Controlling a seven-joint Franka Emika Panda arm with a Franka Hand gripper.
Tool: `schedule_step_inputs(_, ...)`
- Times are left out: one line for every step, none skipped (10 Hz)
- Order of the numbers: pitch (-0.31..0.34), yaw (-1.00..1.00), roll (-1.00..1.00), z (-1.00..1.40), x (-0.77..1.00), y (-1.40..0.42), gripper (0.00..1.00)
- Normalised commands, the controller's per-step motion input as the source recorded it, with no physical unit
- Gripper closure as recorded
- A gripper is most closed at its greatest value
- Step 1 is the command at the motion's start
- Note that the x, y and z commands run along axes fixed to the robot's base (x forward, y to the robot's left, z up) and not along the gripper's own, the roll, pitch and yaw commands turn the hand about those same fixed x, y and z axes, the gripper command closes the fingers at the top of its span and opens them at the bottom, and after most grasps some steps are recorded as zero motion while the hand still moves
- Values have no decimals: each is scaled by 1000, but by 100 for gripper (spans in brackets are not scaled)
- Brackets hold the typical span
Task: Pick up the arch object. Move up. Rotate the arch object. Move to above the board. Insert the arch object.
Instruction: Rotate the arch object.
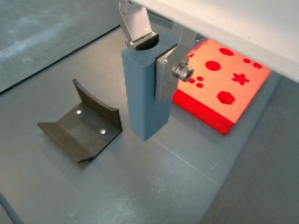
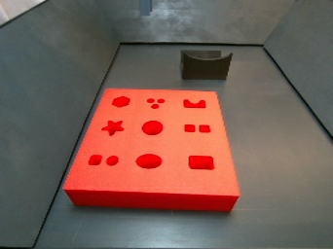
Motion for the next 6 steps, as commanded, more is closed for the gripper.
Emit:
schedule_step_inputs(25,373,-48,0,0,0,100)
schedule_step_inputs(26,321,-48,-1,-1,2,100)
schedule_step_inputs(25,207,-48,0,0,1,100)
schedule_step_inputs(24,133,-48,-1000,0,0,100)
schedule_step_inputs(1,76,-44,-1000,10,1,100)
schedule_step_inputs(-16,61,-38,-1000,16,1,100)
